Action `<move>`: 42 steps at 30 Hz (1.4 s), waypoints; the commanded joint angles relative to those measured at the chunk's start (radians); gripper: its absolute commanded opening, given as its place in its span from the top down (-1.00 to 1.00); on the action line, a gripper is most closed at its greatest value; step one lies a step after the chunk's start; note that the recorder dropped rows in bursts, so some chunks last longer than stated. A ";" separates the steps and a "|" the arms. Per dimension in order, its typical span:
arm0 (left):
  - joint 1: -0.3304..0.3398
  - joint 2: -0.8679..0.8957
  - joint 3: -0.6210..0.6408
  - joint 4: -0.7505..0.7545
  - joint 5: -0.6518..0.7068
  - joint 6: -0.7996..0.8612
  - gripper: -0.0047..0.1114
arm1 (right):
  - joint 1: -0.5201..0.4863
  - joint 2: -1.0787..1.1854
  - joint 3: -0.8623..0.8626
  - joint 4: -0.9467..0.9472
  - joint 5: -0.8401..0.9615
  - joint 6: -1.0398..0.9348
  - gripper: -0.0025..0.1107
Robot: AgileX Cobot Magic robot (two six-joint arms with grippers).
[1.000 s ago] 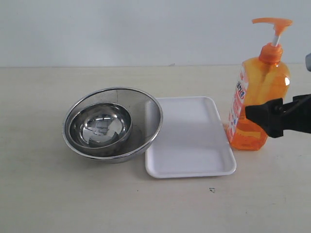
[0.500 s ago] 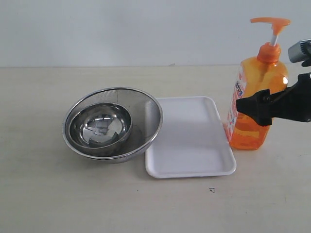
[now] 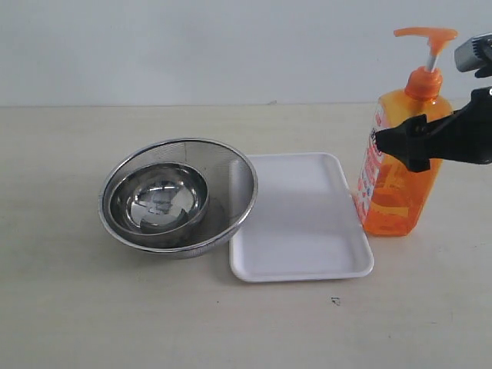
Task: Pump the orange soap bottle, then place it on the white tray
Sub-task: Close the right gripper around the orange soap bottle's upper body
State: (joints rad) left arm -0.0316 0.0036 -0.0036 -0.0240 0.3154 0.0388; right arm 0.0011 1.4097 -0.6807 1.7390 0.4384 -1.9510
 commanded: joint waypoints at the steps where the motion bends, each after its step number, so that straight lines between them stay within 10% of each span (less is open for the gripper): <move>1: -0.001 -0.004 0.004 -0.001 -0.009 0.007 0.84 | -0.001 -0.001 -0.027 0.005 -0.001 -0.013 -0.90; 42: -0.001 -0.004 0.004 -0.001 -0.009 0.007 0.84 | -0.001 0.137 -0.100 0.005 -0.020 0.023 -0.89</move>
State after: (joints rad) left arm -0.0316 0.0036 -0.0036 -0.0240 0.3154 0.0388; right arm 0.0011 1.5478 -0.7751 1.7413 0.4263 -1.9400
